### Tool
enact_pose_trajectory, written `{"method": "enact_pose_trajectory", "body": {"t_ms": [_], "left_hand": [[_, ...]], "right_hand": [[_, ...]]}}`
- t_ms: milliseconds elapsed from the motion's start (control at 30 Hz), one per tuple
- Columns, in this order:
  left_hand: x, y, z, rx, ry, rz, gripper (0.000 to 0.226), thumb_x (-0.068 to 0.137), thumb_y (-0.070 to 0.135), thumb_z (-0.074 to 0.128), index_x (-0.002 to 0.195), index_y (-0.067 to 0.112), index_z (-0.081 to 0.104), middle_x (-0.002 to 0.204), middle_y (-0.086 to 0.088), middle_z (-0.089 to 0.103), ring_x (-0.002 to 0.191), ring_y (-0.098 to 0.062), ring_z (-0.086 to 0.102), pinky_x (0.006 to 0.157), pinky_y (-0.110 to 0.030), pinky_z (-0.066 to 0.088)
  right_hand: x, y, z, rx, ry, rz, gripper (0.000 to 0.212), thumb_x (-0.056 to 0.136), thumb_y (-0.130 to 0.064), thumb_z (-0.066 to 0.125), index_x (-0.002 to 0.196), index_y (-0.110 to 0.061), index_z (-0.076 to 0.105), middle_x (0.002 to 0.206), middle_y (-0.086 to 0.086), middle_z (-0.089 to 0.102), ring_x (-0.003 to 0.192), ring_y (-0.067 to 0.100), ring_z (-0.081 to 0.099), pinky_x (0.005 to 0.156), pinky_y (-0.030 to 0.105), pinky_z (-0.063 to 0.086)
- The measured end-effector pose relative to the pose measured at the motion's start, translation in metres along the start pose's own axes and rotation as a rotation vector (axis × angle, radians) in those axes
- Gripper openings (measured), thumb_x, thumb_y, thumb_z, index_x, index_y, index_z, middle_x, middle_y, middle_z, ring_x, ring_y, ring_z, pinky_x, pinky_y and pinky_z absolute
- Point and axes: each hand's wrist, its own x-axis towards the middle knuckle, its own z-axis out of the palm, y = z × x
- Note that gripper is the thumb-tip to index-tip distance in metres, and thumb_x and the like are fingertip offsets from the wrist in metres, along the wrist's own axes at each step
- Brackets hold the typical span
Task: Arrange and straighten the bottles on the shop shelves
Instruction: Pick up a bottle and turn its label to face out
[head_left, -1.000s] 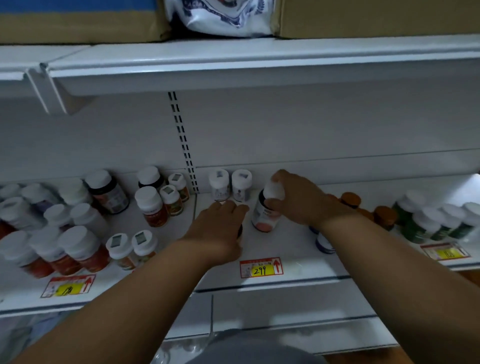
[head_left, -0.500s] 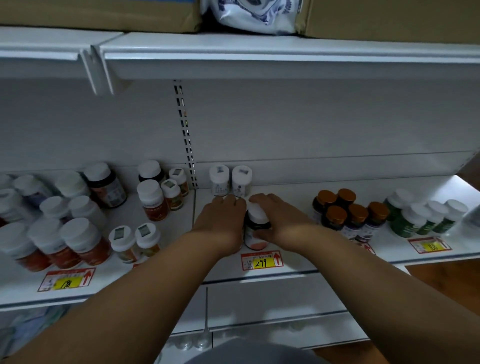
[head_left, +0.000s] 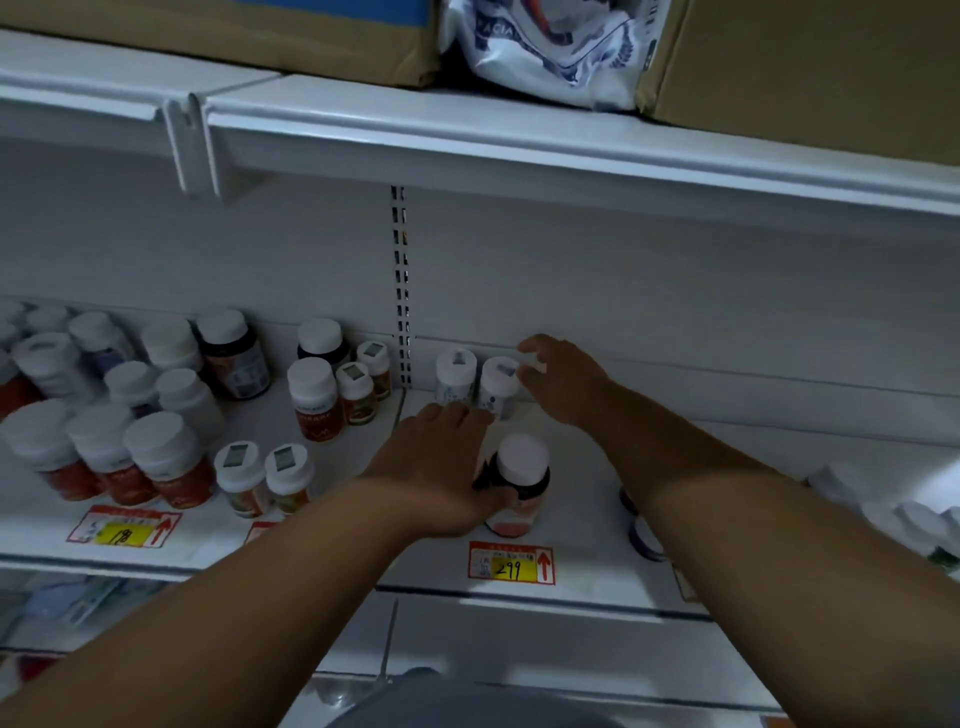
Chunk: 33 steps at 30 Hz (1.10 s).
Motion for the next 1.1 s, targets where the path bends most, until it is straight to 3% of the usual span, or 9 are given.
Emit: {"method": "enact_pose_trajectory", "body": {"t_ms": [200, 333, 467, 533, 600, 767, 867, 967, 1100], "left_hand": [[0.001, -0.008, -0.010, -0.086, 0.088, -0.091, 0.081, 0.079, 0.074, 0.048, 0.143, 0.027, 0.030, 0.142, 0.001, 0.039, 0.128, -0.021, 0.035, 0.101, -0.032, 0.029], [0.006, -0.014, -0.016, -0.126, 0.118, -0.126, 0.080, 0.081, 0.072, 0.048, 0.144, 0.025, 0.030, 0.143, -0.001, 0.038, 0.130, -0.021, 0.035, 0.102, -0.031, 0.029], [0.006, -0.016, -0.018, -0.213, 0.202, -0.133, 0.078, 0.083, 0.069, 0.048, 0.145, 0.026, 0.030, 0.144, 0.001, 0.038, 0.132, -0.020, 0.034, 0.105, -0.030, 0.026], [0.004, -0.011, -0.019, -0.269, 0.264, -0.115, 0.076, 0.083, 0.069, 0.047, 0.144, 0.025, 0.032, 0.143, 0.002, 0.039, 0.131, -0.017, 0.035, 0.105, -0.028, 0.027], [0.002, -0.001, -0.024, -0.355, 0.311, -0.099, 0.081, 0.080, 0.074, 0.037, 0.143, 0.023, 0.035, 0.139, 0.004, 0.042, 0.126, -0.014, 0.039, 0.103, -0.027, 0.031], [-0.005, 0.030, -0.025, -0.617, 0.284, -0.024, 0.083, 0.075, 0.086, 0.023, 0.137, 0.033, 0.040, 0.125, 0.018, 0.047, 0.108, 0.009, 0.043, 0.090, -0.017, 0.034], [-0.007, 0.053, -0.018, -0.815, 0.167, 0.041, 0.072, 0.073, 0.081, 0.031, 0.131, 0.041, 0.043, 0.120, 0.025, 0.050, 0.107, 0.013, 0.046, 0.084, -0.015, 0.038], [-0.009, 0.078, -0.012, -0.852, 0.091, 0.173, 0.071, 0.079, 0.073, 0.030, 0.134, 0.030, 0.045, 0.122, 0.010, 0.056, 0.111, -0.004, 0.052, 0.091, -0.026, 0.044], [-0.006, 0.112, -0.011, -0.866, 0.098, 0.309, 0.066, 0.085, 0.068, 0.029, 0.128, 0.024, 0.051, 0.118, 0.007, 0.059, 0.108, -0.005, 0.054, 0.091, -0.024, 0.042]], "right_hand": [[0.032, -0.001, 0.033, -0.201, -0.045, -0.160, 0.037, 0.080, -0.023, 0.072, 0.107, -0.007, 0.054, 0.116, 0.018, 0.047, 0.096, 0.031, 0.053, 0.076, 0.033, 0.042], [0.029, 0.010, 0.032, -0.054, 0.056, -0.109, 0.032, 0.077, -0.020, 0.074, 0.098, -0.008, 0.053, 0.108, 0.016, 0.051, 0.093, 0.028, 0.053, 0.069, 0.028, 0.035], [0.006, -0.001, 0.007, 0.495, 0.194, 0.021, 0.023, 0.078, -0.012, 0.071, 0.087, -0.020, 0.052, 0.092, 0.001, 0.056, 0.084, 0.018, 0.055, 0.066, 0.027, 0.048], [-0.016, -0.014, -0.008, 0.958, 0.149, 0.093, 0.019, 0.077, -0.009, 0.067, 0.086, -0.019, 0.053, 0.093, 0.005, 0.058, 0.090, 0.026, 0.061, 0.076, 0.042, 0.056], [-0.039, -0.025, -0.023, 1.281, 0.104, 0.143, 0.011, 0.078, -0.011, 0.060, 0.088, -0.016, 0.057, 0.091, 0.008, 0.063, 0.086, 0.027, 0.064, 0.071, 0.042, 0.058], [-0.091, -0.043, -0.039, 1.734, 0.110, 0.222, 0.037, 0.094, -0.020, 0.044, 0.125, -0.004, 0.056, 0.110, 0.014, 0.061, 0.088, 0.027, 0.060, 0.075, 0.038, 0.053], [-0.120, -0.045, -0.049, 1.740, 0.186, 0.291, 0.053, 0.090, -0.036, 0.055, 0.130, -0.002, 0.054, 0.110, 0.016, 0.060, 0.079, 0.024, 0.063, 0.066, 0.032, 0.055], [-0.150, -0.038, -0.059, 1.545, 0.365, 0.244, 0.036, 0.093, -0.036, 0.056, 0.116, -0.008, 0.059, 0.100, 0.015, 0.064, 0.079, 0.024, 0.066, 0.067, 0.036, 0.056], [-0.189, -0.024, -0.080, 1.247, 0.472, 0.088, 0.018, 0.085, -0.031, 0.062, 0.096, -0.018, 0.061, 0.087, 0.011, 0.065, 0.078, 0.025, 0.065, 0.066, 0.040, 0.057]]}}
